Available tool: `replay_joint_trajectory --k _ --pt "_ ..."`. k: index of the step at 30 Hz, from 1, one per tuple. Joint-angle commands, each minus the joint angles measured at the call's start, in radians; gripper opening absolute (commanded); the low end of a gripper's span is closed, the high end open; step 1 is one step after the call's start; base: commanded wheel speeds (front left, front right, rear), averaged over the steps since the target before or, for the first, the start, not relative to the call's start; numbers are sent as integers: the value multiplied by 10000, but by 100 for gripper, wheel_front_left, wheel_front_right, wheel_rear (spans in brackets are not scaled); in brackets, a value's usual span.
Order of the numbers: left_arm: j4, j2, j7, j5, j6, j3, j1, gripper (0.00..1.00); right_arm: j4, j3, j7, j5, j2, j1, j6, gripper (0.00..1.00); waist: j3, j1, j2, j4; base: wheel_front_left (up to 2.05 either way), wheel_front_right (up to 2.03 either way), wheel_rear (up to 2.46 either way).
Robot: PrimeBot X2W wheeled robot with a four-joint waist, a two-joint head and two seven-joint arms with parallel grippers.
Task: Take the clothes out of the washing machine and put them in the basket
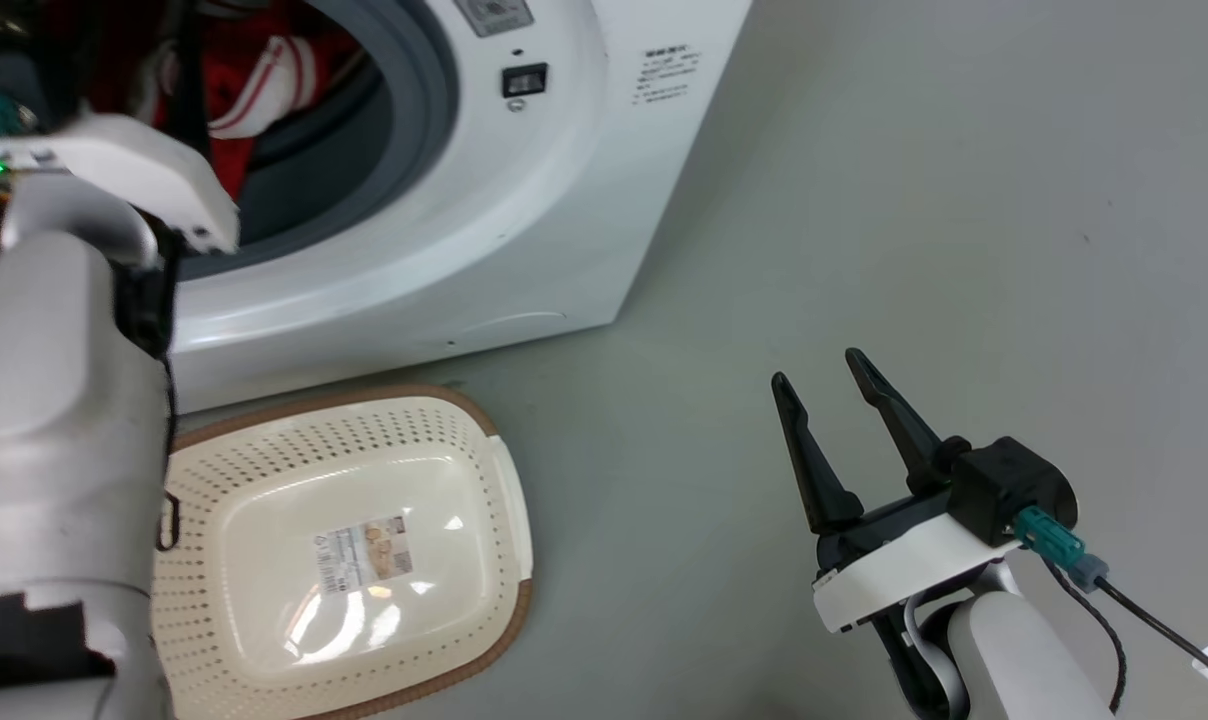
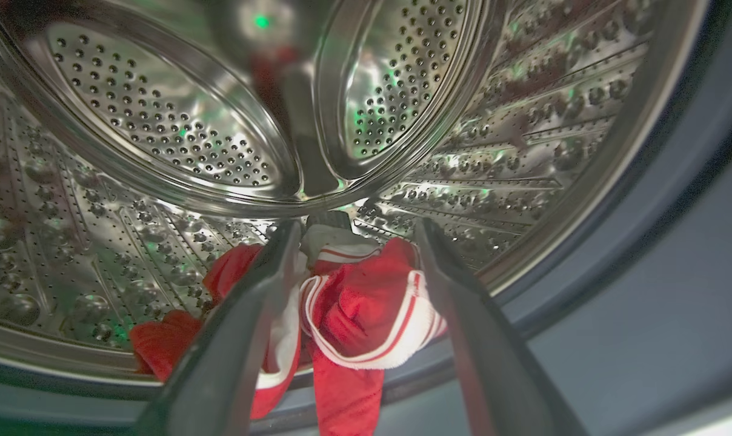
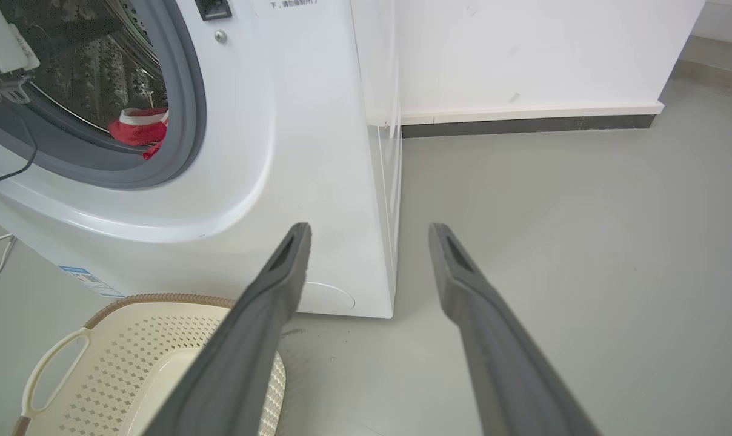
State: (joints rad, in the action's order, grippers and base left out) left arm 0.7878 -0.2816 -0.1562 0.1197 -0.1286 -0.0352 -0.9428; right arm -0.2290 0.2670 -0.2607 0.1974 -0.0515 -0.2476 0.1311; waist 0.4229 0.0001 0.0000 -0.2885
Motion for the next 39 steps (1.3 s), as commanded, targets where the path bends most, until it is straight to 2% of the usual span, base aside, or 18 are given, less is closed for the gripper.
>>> replay_joint_trajectory --k 1,12,22,23,24,25,28,31,34,39 --pt "193 -168 183 74 2 29 -320 100 -28 65 -47 78 22 -206 -7 100 474 -1 0 -457 0 0 0" --pt "2255 -1092 2839 628 -25 656 -2642 100 289 440 -48 745 20 -648 -7 100 1379 -1 0 -926 0 0 0" --pt "3662 -1202 5497 910 -12 1086 -3670 100 600 709 -45 1054 19 -842 -7 100 1605 -1 0 -1044 0 0 0" --pt "3776 -1158 5767 951 -14 1096 -3725 60 605 729 -46 1073 19 -844 -7 100 1609 -1 0 -1053 0 0 0" --pt "3846 -1122 5933 967 -14 1116 -3732 15 620 752 -46 1113 19 -850 -7 100 1617 -1 0 -1061 0 0 0" --pt "3902 -1102 6090 1009 -15 1130 -3762 0 625 770 -46 1142 19 -859 -7 100 1622 -1 0 -1069 0 0 0" --pt "3912 -1072 6245 1038 -16 1189 -3835 0 641 775 -46 1224 19 -893 -7 100 1622 -1 0 -1073 0 0 0" --pt "3665 -1108 5797 1104 -16 1228 -3755 0 614 730 -46 1252 19 -928 -7 100 1555 -1 0 -1057 0 0 0" --pt "3372 -1168 4927 1079 -17 1316 -3510 0 591 658 -46 1202 19 -911 -7 100 1359 -1 0 -999 0 0 0" --pt "2852 -1123 2754 909 -18 1567 -2782 0 413 534 -46 998 17 -667 -7 100 737 -1 0 -783 0 0 0"
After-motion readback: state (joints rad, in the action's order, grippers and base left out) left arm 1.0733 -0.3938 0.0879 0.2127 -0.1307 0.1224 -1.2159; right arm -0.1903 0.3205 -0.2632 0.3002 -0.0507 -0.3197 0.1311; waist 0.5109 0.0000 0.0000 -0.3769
